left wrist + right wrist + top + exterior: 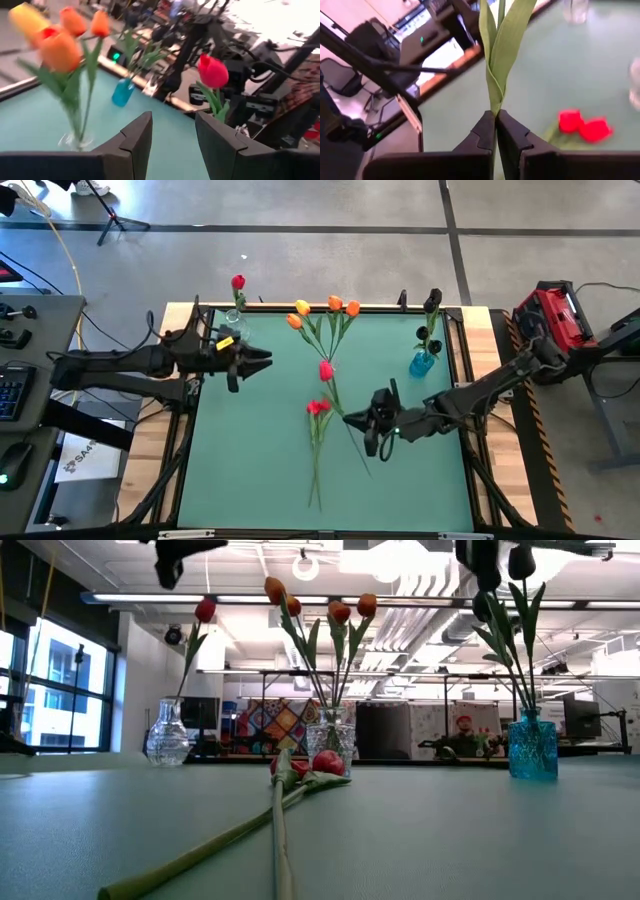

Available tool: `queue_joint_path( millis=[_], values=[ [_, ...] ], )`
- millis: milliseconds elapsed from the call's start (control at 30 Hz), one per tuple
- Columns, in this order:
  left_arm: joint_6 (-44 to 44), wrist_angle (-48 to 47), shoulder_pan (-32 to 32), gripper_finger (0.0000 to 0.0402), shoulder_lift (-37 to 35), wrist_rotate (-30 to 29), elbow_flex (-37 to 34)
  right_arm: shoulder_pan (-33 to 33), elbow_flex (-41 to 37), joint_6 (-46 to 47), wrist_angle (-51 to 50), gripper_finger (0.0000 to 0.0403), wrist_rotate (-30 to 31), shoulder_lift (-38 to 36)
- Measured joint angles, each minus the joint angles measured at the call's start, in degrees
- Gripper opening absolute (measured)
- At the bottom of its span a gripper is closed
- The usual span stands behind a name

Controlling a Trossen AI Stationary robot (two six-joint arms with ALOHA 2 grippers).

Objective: Sort flowers into vase by color
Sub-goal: Put the pink tulip into the top left transparent vase

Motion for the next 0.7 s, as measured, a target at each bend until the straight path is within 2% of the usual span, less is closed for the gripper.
queue_joint_path(
  millis=[333, 700],
  values=[
    [5.84, 18.79, -3.22, 0.0138, 9.05, 0.51, 0.02, -2.32, 3.63, -9.31, -0.15, 0.0000, 1.47, -0.04],
    [3.37, 37.69, -3.57, 0.0138, 20.87, 2.94, 0.04, -5.66, 3.65, -18.08, 3.20, 0.0000, 0.32, -0.06]
  ],
)
